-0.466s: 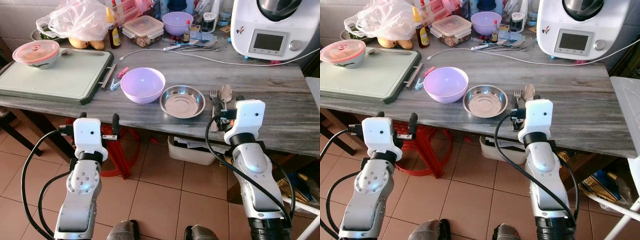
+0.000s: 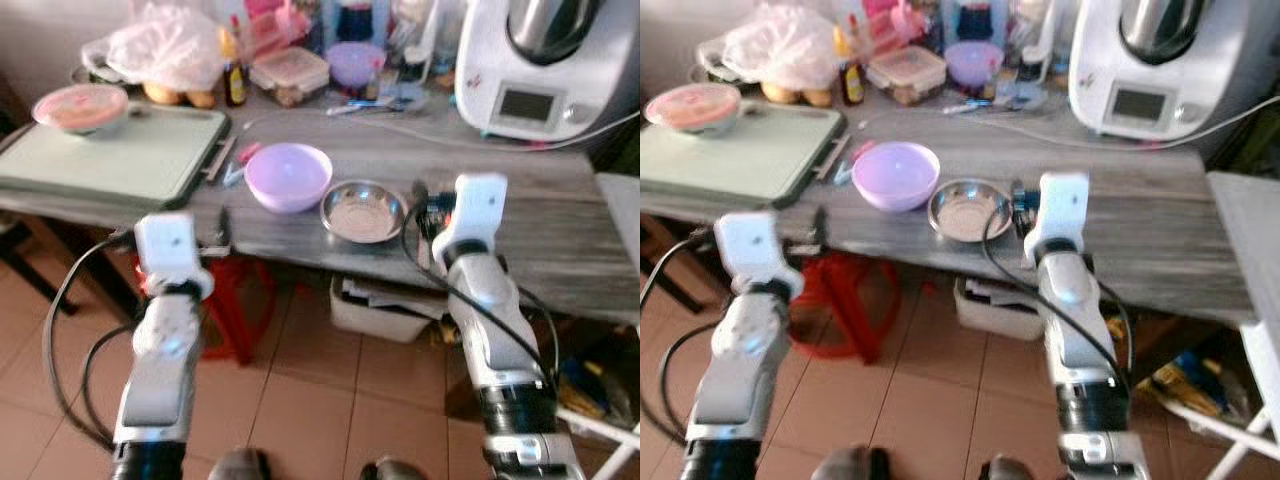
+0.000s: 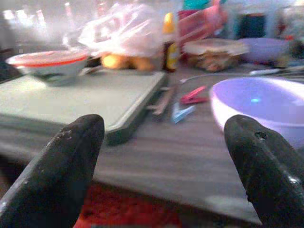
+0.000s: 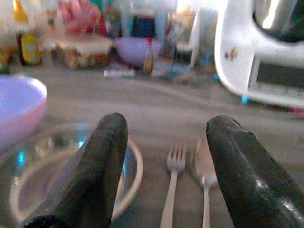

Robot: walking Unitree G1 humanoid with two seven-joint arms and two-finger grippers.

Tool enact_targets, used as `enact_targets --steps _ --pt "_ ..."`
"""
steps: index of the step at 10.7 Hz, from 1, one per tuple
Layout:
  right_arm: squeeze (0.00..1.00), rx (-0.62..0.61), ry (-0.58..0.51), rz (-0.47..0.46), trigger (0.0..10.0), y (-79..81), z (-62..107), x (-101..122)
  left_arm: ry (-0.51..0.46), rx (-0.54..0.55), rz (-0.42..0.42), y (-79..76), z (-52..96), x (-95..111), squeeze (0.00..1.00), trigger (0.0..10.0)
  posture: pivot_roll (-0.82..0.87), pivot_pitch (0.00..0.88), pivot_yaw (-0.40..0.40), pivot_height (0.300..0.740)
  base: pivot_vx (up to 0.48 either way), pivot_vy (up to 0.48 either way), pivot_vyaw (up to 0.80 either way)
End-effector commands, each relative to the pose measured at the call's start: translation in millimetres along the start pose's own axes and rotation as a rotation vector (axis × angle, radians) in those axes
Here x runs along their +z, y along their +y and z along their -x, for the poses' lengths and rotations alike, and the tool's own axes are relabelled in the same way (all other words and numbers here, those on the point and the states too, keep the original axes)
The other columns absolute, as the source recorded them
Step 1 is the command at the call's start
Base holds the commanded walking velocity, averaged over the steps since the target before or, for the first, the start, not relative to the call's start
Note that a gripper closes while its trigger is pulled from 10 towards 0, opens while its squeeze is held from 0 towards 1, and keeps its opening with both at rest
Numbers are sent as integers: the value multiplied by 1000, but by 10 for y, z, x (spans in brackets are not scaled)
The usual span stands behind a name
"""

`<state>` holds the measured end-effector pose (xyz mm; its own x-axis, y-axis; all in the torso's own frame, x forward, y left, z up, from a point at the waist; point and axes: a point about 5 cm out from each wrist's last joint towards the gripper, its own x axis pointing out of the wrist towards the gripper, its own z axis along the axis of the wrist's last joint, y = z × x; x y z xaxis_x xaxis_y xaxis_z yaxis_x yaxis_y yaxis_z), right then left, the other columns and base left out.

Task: Setting the table

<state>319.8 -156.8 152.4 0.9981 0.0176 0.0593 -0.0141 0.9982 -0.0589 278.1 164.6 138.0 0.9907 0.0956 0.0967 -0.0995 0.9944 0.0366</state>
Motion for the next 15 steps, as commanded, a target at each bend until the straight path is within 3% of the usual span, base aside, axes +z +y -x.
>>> enact_targets --steps 1,4,5,7,9,12,15 --pt "0 15 -10 -57 10000 -1 8 24 7 0 -3 16 7 -9 0 10000 16 17 14 740 0 0 0" --pt "0 -27 -1 -79 10000 -46 26 -5 25 3 -6 37 98 -52 0 10000 30 43 19 740 -167 0 0" --pt "0 -46 -9 -45 10000 -38 18 15 29 4 -7 57 100 -32 0 10000 29 51 26 740 -259 0 0" --pt "0 -65 -33 -61 10000 -43 -7 41 37 -13 -16 55 67 -43 0 10000 20 82 23 740 -262 0 0" --pt "0 -54 -17 -111 10000 -89 11 41 56 -19 4 -15 130 -64 0 10000 22 82 32 740 -266 0 0" --pt "0 -26 -45 -148 10000 52 -18 63 39 -15 -8 29 53 -40 0 10000 29 55 21 740 -268 0 0" --pt "0 -71 -11 -148 10000 -50 32 2 51 -34 -8 -1 107 -66 0 10000 18 85 29 740 -176 0 -400"
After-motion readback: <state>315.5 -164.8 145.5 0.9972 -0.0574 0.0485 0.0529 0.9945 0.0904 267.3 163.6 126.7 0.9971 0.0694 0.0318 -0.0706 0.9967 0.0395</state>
